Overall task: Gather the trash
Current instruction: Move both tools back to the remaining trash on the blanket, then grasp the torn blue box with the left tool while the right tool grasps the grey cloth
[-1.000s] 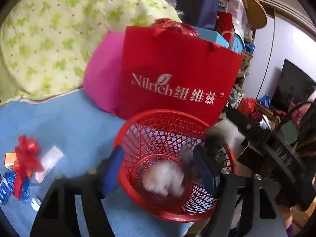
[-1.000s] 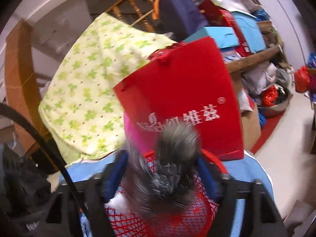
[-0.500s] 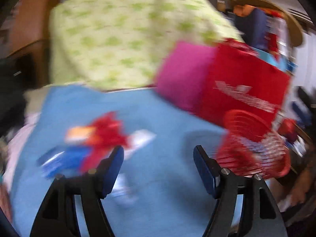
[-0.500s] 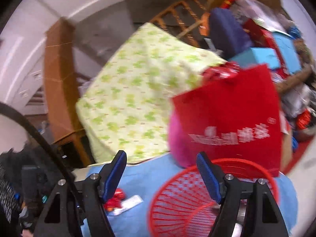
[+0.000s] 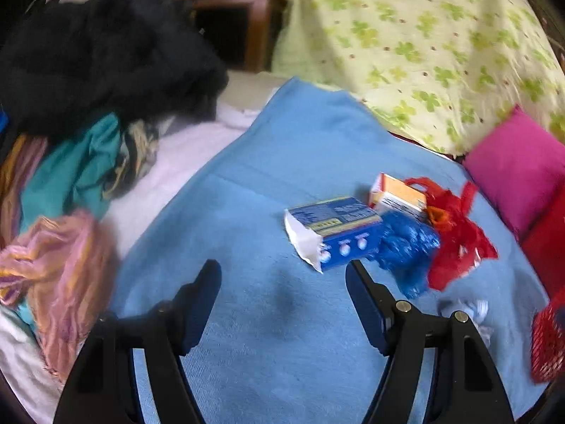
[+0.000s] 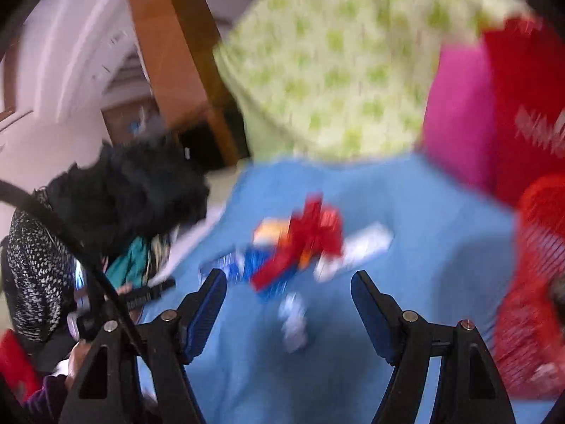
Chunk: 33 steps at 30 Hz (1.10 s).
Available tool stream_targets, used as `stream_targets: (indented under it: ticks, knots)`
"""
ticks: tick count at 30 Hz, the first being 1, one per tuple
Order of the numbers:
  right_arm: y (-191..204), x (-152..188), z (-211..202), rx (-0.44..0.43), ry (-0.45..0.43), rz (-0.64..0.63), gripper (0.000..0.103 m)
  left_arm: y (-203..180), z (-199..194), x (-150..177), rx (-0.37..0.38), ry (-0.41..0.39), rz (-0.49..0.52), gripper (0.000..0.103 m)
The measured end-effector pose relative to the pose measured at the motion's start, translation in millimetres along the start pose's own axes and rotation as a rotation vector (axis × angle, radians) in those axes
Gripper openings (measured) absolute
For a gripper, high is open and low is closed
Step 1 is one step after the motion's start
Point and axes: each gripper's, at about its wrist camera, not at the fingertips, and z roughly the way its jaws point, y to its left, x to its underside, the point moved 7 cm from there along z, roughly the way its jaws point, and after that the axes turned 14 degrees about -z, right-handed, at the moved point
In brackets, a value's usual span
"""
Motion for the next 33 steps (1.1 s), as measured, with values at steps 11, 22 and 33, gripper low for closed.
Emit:
stream_targets:
  ticks: [11,22,33]
  knots:
    - [-15,56,110,-0.122,0.311,0.265,0.064,-28,66,-23,0.143,0.085,0.073,0.073]
    - [-13,68,143,-0.098,0.385,0.241,0.042,-50,101,-29,0.329,0.183,0.115,0.077]
    - [-7,74,154,-0.075,0.424,0.214,0.034,-69,102,0,0.332,0.244,0.241,0.077]
